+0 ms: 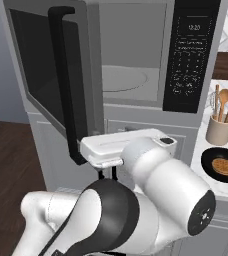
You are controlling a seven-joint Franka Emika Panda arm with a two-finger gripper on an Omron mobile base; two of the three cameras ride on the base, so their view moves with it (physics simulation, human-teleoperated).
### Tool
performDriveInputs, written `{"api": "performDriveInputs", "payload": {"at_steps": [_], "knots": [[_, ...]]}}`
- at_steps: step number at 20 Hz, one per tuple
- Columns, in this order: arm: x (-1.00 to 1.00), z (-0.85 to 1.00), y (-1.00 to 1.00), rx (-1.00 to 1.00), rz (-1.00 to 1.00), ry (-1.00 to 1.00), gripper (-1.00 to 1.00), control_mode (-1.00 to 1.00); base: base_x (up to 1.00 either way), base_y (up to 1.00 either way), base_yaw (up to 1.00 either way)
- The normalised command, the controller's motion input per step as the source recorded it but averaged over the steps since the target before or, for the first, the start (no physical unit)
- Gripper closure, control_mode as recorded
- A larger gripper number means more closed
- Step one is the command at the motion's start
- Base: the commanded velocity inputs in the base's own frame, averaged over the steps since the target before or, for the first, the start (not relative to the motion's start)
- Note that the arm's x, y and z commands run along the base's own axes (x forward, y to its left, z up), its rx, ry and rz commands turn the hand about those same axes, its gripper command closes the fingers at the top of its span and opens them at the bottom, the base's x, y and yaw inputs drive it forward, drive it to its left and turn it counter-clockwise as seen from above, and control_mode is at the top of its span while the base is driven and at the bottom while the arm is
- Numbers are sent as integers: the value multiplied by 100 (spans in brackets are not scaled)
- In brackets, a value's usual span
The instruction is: Open the microwave, place the bowl with waffle inside the microwave, then close the microwave door and turn it on.
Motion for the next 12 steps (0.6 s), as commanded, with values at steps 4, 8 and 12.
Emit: {"api": "performDriveInputs", "payload": {"at_steps": [4,8,12], "knots": [[40,0,0,3,31,0,-100,-100,0,0,0],[21,0,0,3,30,0,-100,-100,0,0,0],[0,0,0,3,27,0,-100,-100,0,0,0]]}}
